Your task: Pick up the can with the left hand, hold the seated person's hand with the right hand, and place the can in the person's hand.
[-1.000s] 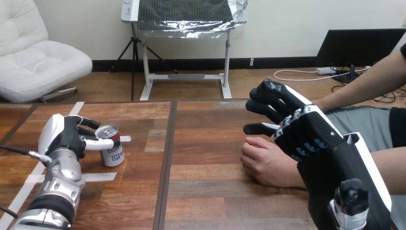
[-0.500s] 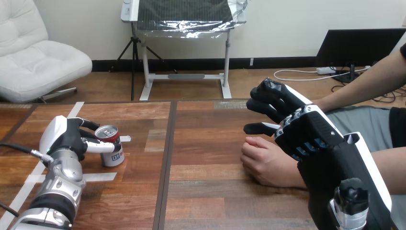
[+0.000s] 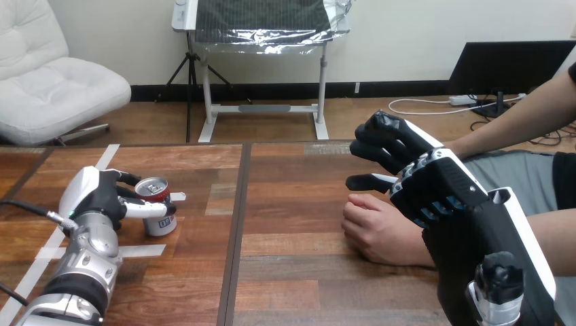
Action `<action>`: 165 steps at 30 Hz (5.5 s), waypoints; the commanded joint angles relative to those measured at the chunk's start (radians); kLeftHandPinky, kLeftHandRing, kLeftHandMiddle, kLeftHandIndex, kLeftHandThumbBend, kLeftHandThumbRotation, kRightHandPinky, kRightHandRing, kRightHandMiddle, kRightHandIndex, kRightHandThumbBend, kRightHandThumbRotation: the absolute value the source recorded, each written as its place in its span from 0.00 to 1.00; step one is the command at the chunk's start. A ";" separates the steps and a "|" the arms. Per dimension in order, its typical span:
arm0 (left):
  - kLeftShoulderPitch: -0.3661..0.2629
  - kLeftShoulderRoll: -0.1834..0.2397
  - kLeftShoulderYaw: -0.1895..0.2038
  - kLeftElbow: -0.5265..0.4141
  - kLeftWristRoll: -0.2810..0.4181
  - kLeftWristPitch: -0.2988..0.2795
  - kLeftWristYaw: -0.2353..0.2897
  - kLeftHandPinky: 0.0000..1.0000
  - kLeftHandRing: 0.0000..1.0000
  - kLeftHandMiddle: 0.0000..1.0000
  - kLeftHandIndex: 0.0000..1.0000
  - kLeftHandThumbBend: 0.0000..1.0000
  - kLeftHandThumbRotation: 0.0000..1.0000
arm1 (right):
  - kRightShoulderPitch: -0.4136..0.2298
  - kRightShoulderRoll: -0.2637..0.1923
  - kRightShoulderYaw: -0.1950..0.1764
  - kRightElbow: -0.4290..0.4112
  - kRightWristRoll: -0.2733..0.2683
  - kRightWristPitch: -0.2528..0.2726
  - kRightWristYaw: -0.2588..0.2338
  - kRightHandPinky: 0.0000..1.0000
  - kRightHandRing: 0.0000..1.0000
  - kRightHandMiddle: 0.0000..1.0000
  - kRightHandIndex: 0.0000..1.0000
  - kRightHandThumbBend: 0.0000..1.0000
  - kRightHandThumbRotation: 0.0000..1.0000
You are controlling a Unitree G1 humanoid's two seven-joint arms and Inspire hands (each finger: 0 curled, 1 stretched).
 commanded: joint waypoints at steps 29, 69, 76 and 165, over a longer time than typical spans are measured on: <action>-0.101 0.008 -0.031 -0.016 0.035 0.009 -0.026 0.67 0.80 0.82 0.82 0.90 0.33 | -0.032 0.014 0.004 -0.049 -0.001 -0.009 -0.011 0.73 0.86 0.87 0.86 1.00 0.92; -0.103 -0.010 -0.042 -0.024 0.042 -0.010 -0.009 0.69 0.75 0.76 0.75 0.89 0.28 | -0.025 0.010 0.015 -0.057 -0.005 -0.009 -0.023 0.73 0.86 0.87 0.86 1.00 0.92; -0.104 -0.012 -0.047 -0.025 0.044 -0.011 -0.002 0.67 0.71 0.72 0.72 0.88 0.25 | -0.025 0.014 0.015 -0.055 -0.015 -0.015 -0.028 0.73 0.86 0.87 0.87 1.00 0.92; -0.084 -0.028 -0.037 -0.019 0.031 -0.086 0.058 0.34 0.41 0.47 0.49 0.67 0.00 | 0.004 0.019 0.017 -0.081 -0.033 -0.019 -0.057 0.73 0.87 0.88 0.87 1.00 0.93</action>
